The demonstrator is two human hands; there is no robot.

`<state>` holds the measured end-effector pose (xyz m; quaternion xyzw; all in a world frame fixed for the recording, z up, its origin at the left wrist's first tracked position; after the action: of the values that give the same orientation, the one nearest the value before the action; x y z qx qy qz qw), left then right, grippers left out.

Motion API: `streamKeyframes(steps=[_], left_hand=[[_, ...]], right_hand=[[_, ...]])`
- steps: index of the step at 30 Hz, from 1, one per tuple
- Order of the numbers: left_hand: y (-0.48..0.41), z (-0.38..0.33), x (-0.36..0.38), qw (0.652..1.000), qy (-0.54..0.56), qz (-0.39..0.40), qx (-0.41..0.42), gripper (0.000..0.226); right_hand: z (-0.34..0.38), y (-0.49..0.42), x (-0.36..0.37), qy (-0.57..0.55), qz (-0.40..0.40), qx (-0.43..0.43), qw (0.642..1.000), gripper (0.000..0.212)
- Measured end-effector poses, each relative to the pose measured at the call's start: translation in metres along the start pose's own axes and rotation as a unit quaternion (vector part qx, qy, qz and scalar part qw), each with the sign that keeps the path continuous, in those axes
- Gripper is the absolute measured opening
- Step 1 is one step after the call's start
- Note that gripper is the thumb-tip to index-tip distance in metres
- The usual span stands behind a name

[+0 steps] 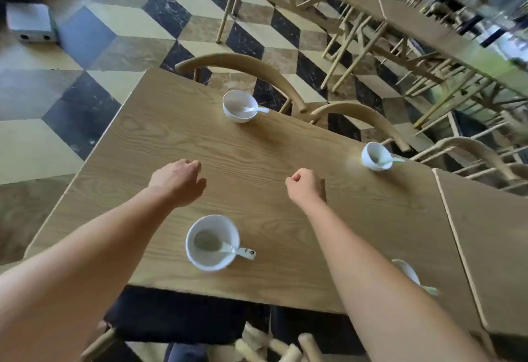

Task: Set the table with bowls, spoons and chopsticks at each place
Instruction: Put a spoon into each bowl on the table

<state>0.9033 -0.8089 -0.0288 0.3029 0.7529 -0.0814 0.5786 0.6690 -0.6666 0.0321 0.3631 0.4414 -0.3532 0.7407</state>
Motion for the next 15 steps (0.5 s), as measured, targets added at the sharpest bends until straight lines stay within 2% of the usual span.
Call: streamKeyframes(steps=[6, 10, 15], left_hand=[[0.128, -0.04, -0.031, 0.989, -0.06, -0.018, 0.134, 0.03], [0.213, -0.063, -0.035, 0.978, -0.107, 0.028, 0.178, 0.031], [0.288, -0.088, -0.037, 0.96, -0.145, 0.043, 0.234, 0.039]], right_hand=[[-0.06, 0.163, -0.022, 0.054, -0.034, 0.006, 0.998, 0.019], [-0.108, 0.257, -0.025, 0.076, -0.022, 0.027, 0.996, 0.021], [-0.149, 0.325, -0.041, 0.096, -0.001, 0.038, 0.995, 0.018]])
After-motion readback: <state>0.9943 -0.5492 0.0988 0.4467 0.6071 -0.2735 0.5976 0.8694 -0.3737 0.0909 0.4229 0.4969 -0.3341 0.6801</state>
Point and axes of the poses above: each hand's wrist, its own y-axis away from the middle knuckle, its own x-axis out of the palm, z = x × y, the point moved 2 cm from there along -y, towards the middle knuckle, and after that the axes turned 4 degrees about -z, right-handed, at the moved point
